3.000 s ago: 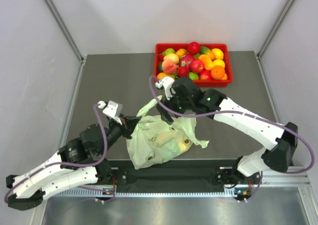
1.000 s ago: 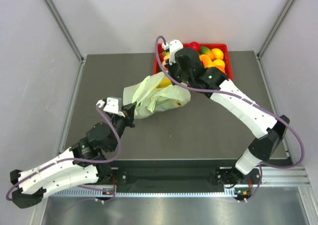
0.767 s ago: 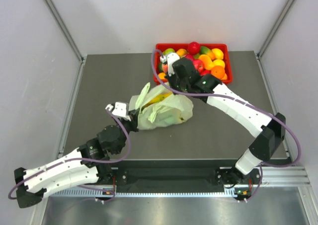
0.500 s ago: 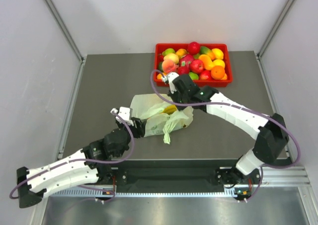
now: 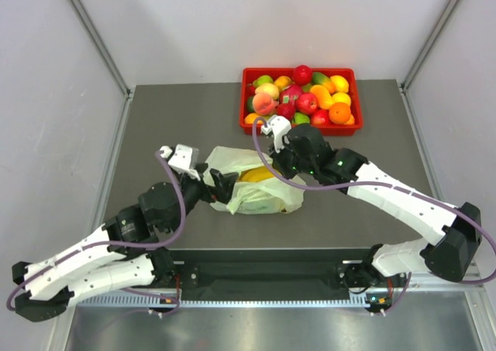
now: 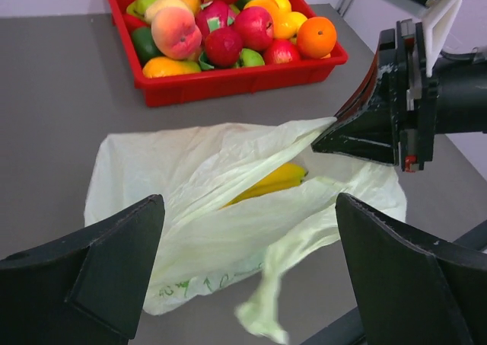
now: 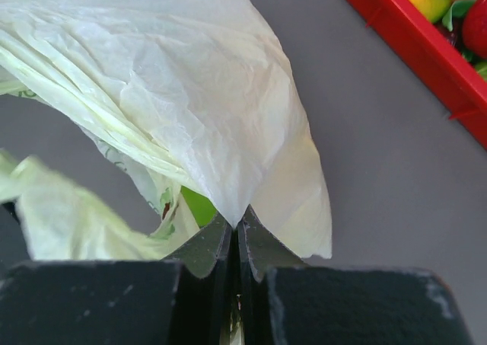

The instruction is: Untie the knot of the plastic bag and take out the fruit

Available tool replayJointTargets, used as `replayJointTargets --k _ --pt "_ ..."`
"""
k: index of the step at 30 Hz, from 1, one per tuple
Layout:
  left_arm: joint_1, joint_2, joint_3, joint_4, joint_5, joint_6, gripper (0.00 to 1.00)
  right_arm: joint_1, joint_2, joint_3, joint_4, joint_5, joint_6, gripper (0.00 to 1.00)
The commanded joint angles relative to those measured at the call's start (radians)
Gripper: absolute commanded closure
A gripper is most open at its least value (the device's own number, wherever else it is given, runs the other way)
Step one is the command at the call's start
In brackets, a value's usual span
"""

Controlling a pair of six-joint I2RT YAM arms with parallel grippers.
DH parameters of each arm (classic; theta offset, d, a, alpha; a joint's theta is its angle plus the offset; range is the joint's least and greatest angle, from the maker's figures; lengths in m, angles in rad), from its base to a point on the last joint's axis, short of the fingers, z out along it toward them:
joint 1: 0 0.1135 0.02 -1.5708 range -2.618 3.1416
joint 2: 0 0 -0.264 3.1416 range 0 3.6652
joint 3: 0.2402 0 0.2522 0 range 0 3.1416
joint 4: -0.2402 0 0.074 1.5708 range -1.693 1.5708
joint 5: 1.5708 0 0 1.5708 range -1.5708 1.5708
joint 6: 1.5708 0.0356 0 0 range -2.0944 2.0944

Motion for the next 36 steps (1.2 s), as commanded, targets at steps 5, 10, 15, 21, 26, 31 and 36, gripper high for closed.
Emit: replayJointTargets --k 5,10,15,21,26,31,36 --pt "-0.002 0.166 0.201 -0.009 0.037 0.301 0.01 0.006 -0.010 0.094 0.031 -0.017 -0.063 1.00" --pt "-0.001 0.287 0.299 -0.057 0.038 0.412 0.01 0.006 -0.009 0.098 0.031 -0.025 -0.066 1.00" --pt "0.007 0.379 0.322 -0.070 0.104 0.521 0.01 0.006 -0.009 0.101 0.025 -0.045 -0.074 1.00" --pt "0.105 0.439 0.319 -0.078 0.213 0.572 0.01 0.007 -0.009 0.103 0.009 -0.086 -0.085 1.00" --pt "0.223 0.490 0.312 -0.078 0.414 0.565 0.01 0.007 -0.015 0.101 0.000 -0.109 -0.091 0.99" --pt "0.266 0.540 0.318 -0.086 0.566 0.588 0.05 0.006 -0.015 0.104 -0.004 -0.123 -0.094 0.99" --pt "0.271 0.577 0.327 -0.104 0.661 0.595 0.12 0.007 -0.016 0.106 0.000 -0.125 -0.088 0.99"
